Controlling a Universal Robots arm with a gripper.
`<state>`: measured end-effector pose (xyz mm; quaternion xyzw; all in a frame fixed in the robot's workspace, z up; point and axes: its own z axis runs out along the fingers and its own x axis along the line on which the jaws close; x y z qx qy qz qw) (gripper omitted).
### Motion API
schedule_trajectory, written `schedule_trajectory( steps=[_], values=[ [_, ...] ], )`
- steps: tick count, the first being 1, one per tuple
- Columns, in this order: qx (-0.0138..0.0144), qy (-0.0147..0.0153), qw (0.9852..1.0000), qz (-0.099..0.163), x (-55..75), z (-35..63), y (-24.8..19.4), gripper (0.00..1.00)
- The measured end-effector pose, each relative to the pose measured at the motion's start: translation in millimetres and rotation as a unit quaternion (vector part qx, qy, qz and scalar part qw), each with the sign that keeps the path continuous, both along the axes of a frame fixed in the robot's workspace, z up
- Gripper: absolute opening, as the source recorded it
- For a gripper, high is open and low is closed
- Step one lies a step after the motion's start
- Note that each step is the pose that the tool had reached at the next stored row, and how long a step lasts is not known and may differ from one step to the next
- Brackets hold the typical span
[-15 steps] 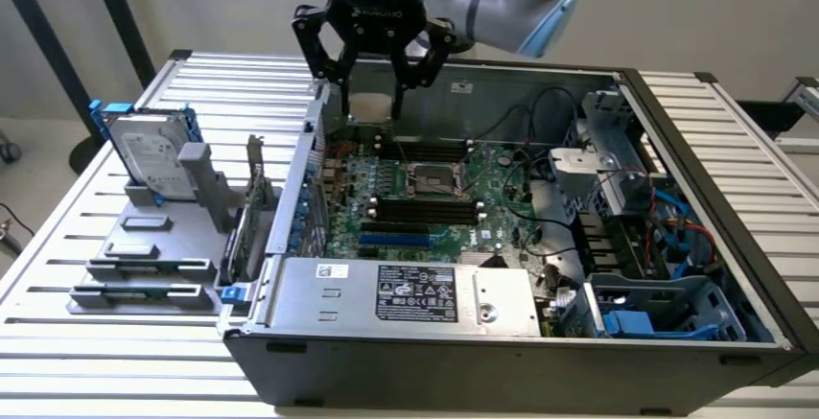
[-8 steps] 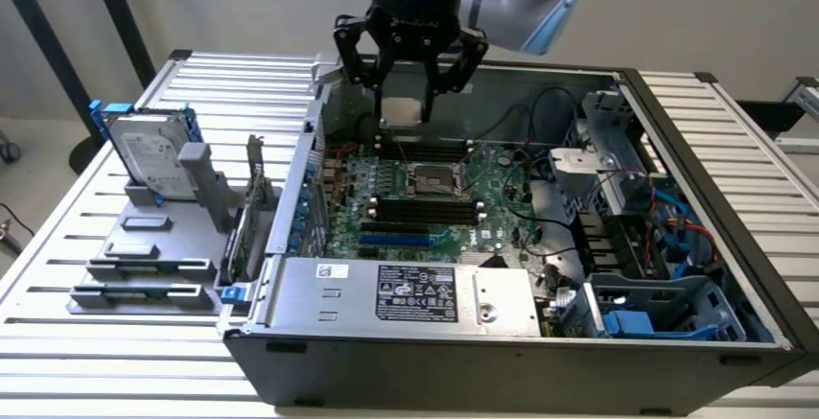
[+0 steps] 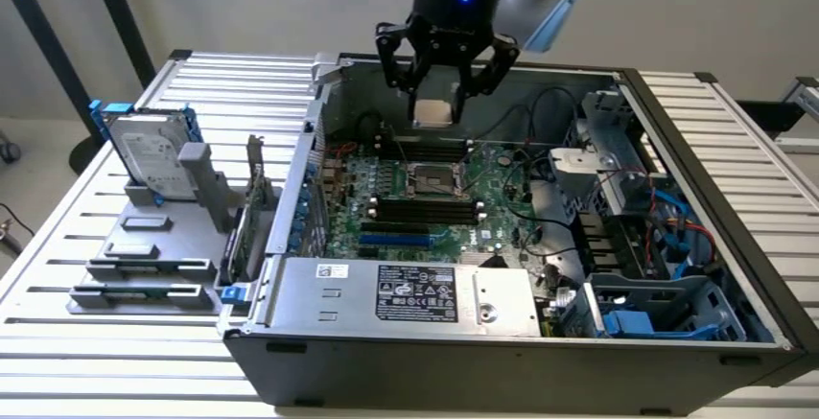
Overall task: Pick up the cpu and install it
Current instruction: 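Pick up the cpu and move it towards the insertion slot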
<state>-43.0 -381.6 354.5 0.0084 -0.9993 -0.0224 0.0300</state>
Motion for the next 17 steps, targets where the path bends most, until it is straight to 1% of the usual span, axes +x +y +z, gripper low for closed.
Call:
schedule_trajectory(
  steps=[3,7,12,17],
  values=[
    [0.0000,0.0001,1.0000,0.000,9.2,-5.5,7.4,0.55],
    [0.0000,0.0004,1.0000,0.000,16.2,-12.7,16.9,0.55],
    [0.0000,0.0004,1.0000,0.000,18.4,-21.9,30.0,0.55],
    [0.0000,0.0004,1.0000,-0.001,18.3,-31.0,45.6,0.55]
  ],
)
